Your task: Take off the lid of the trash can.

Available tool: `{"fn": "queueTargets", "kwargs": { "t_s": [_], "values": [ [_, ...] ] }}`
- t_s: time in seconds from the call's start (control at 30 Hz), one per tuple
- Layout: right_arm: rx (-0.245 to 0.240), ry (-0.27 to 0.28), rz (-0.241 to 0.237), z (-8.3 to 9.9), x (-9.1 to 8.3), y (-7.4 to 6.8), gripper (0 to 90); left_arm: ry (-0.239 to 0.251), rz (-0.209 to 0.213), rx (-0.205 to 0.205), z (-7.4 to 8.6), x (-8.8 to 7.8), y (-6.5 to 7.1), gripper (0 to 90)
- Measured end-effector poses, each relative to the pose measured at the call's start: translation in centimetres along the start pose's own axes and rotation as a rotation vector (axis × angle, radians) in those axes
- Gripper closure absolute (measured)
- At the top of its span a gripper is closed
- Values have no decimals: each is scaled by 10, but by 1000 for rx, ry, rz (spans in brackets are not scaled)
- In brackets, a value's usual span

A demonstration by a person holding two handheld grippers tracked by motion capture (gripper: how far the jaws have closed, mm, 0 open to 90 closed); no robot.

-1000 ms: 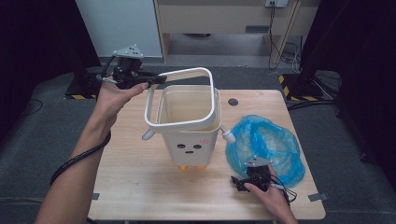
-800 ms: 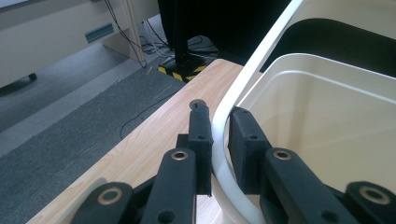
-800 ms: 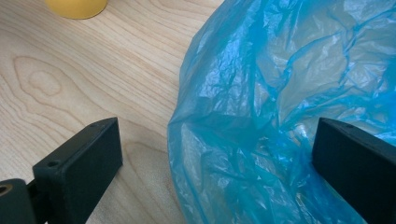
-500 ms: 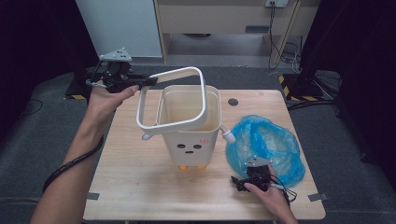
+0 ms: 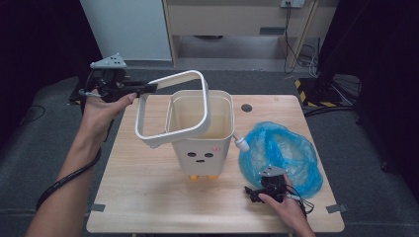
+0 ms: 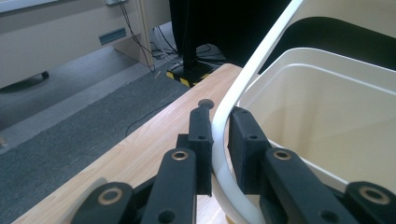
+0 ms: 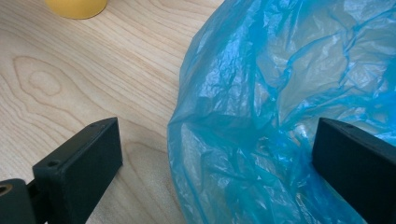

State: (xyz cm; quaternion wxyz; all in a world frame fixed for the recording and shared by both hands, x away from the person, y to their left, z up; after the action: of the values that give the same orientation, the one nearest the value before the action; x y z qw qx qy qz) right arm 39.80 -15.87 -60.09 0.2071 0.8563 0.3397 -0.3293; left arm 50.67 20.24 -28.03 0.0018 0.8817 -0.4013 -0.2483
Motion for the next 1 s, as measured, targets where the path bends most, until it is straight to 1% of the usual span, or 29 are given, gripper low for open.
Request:
{"fn": "queueTargets", "kwargs": {
  "t_s": [0.3,0.4,0.5,0.8,1.0],
  "values": [
    [-3,-1,1,0,0,0,21,26,-16,-39,13,-14,-17,794],
    [-2,-1,1,0,0,0,21,45,-22,-54,18,-21,-23,794],
    [-3,-1,1,0,0,0,21,53,-30,-65,23,-27,-28,794],
    [-3,-1,1,0,0,0,21,82,-54,-96,37,-51,-46,795],
    [-3,-1,1,0,0,0,21,100,-61,-115,45,-63,-53,796]
  ]
}}
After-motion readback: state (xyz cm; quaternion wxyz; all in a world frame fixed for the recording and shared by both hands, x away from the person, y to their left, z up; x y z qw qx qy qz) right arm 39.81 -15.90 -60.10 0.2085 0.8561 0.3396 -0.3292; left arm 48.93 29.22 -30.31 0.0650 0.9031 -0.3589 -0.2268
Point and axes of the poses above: each handheld gripper's, and its own axes: x roughly forward along the jaws, z roughly out of its underside, y roughly to its right, the point moved 9 cm from there along x, roughly forward along the jaws, and after that the axes turned 12 degrees about -x, right-handed, at the moved point
